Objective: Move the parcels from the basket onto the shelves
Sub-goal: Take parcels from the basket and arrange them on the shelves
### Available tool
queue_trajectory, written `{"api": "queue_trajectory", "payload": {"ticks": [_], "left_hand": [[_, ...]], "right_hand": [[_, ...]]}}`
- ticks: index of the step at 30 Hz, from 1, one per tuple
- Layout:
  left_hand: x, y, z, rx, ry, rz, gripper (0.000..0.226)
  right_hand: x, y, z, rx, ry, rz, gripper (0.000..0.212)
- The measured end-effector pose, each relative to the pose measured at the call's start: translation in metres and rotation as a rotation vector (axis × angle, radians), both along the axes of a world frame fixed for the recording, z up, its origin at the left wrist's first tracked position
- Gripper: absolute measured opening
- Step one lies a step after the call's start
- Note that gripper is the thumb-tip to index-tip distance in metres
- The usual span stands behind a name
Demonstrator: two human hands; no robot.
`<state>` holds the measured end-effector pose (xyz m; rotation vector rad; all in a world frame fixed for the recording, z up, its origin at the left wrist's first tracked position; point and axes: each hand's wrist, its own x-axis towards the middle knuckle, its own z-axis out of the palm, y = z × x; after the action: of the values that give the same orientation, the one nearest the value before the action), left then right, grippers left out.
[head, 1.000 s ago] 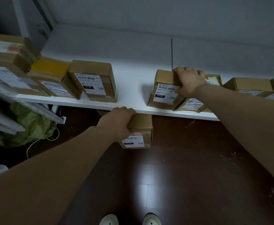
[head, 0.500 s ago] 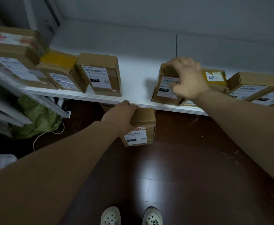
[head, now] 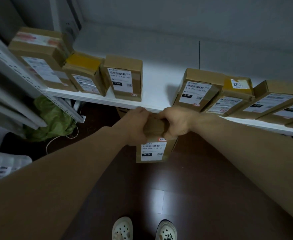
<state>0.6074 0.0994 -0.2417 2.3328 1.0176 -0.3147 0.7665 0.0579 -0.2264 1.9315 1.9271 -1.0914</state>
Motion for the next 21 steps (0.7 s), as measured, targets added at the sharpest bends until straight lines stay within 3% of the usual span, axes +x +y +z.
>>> {"api": "queue_trajectory", "payload": {"ticks": [4, 8, 14, 21], "left_hand": [[-0.009, 0.025, 0.019, 0.259, -0.044, 0.162, 0.071], [-0.005, 0.055, 0.034, 0.373, 0.096, 0.264, 0.079], [0.002, 0.093, 0.032, 0.375, 0.217, 0.223, 0.094], [0.018, 0.131, 0.019, 0.578, 0.24, 0.099, 0.095]], "right_hand": [[0.012, 0.014, 0.018, 0.107, -0.107, -0.079, 0.056], [0.022, 0.031, 0.036, 0.202, -0.155, -0.137, 0.056], [0.029, 0.057, 0.042, 0.263, -0.202, -0.168, 0.065], [0.034, 0.078, 0.039, 0.294, -0.211, -0.186, 0.065]]}}
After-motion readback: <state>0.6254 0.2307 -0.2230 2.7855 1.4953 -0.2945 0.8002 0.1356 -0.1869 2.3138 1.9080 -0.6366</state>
